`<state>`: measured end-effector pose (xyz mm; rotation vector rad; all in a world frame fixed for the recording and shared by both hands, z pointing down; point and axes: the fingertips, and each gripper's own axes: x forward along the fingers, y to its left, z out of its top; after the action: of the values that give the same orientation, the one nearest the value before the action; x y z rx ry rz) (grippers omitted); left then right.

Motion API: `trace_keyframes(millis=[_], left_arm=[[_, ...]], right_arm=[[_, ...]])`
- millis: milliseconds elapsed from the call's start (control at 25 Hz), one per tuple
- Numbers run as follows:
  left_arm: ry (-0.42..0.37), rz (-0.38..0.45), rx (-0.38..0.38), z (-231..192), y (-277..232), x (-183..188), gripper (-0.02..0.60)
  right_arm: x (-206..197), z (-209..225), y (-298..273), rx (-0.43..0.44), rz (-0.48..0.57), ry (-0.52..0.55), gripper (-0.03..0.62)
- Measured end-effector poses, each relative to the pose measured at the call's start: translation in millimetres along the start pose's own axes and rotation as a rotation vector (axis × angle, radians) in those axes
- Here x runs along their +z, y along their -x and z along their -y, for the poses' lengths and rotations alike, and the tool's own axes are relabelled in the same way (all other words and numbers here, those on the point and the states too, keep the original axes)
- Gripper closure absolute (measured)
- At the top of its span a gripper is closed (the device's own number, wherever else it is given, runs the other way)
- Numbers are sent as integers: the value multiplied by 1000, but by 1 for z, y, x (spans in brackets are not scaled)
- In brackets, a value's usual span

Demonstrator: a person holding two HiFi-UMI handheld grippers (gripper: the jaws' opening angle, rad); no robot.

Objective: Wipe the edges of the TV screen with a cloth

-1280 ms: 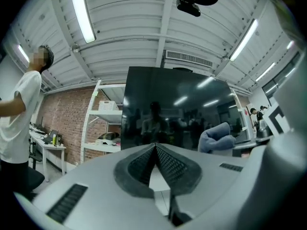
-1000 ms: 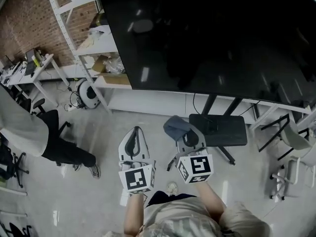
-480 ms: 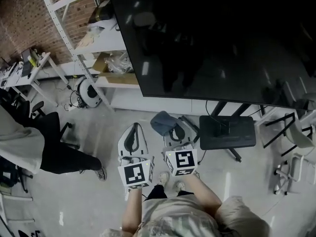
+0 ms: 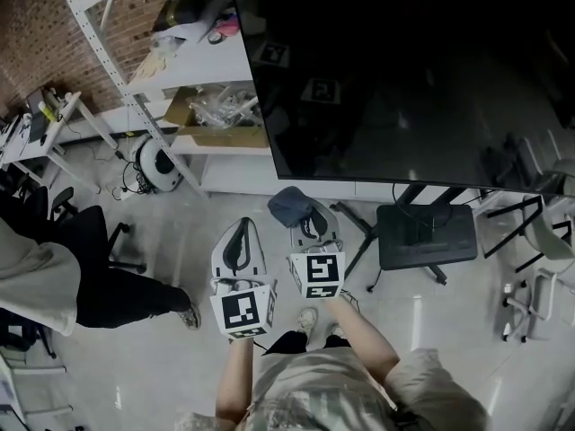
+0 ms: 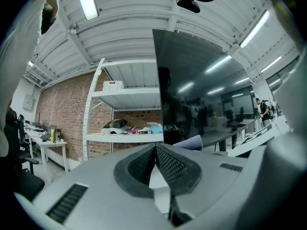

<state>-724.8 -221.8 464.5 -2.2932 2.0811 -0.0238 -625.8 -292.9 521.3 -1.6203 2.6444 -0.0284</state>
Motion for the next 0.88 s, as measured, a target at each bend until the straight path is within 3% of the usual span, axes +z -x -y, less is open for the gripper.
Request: trace_keyframes(millis=[400, 880], left_arm=[[17, -60, -42, -18, -21, -30, 566], [54, -57, -77, -13, -40, -35, 566]], right_arm=[[-25, 1, -37, -57, -42, -13, 545], [-26, 3, -49, -59, -56, -69, 545]])
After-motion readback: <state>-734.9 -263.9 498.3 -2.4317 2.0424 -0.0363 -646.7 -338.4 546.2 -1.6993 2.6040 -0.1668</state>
